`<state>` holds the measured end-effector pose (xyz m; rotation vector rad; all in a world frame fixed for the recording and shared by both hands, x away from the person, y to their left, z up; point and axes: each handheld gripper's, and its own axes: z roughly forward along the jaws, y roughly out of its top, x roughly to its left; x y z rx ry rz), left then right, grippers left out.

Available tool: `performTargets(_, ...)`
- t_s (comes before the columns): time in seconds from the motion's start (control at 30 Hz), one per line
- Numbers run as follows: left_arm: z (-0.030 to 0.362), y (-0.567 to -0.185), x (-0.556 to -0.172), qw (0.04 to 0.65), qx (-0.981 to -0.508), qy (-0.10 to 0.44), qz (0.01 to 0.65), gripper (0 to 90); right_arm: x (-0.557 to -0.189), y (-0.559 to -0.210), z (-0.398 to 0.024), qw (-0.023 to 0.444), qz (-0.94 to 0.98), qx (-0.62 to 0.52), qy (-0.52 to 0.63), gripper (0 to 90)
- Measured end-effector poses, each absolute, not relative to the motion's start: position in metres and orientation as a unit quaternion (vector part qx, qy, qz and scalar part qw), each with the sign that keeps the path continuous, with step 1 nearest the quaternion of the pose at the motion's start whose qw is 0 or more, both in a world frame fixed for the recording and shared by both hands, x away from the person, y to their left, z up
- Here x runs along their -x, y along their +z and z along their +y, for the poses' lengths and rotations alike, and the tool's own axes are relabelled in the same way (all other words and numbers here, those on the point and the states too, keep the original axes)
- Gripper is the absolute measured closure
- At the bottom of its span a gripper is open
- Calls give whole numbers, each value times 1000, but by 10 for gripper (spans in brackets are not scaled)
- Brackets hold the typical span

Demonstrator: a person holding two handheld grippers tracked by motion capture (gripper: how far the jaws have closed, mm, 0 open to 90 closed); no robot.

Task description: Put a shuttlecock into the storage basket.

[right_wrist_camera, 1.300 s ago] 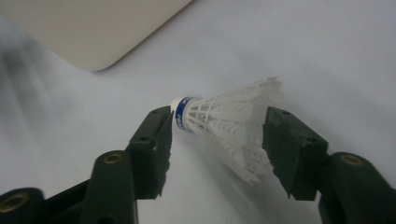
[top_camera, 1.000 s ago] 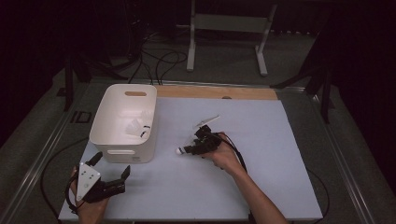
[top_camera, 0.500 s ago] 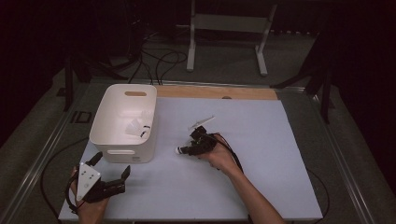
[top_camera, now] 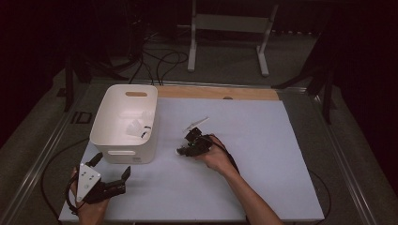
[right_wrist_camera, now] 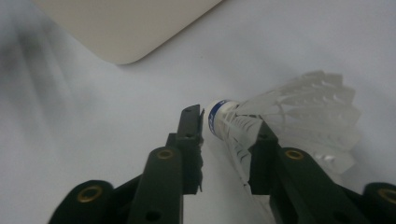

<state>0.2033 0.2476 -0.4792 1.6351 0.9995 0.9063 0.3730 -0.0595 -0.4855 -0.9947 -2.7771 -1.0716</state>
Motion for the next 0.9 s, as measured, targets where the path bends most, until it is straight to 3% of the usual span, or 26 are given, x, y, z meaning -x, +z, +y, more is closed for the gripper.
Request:
performTargets(0.6, 247, -479, -203, 489, -673, 373, 411, 5, -369, -485, -48, -29, -897, 297, -325, 864)
performTargets(0.9, 247, -479, -203, 488, -674, 373, 411, 5, -368, -484, -48, -31, -899, 294, -323, 875)
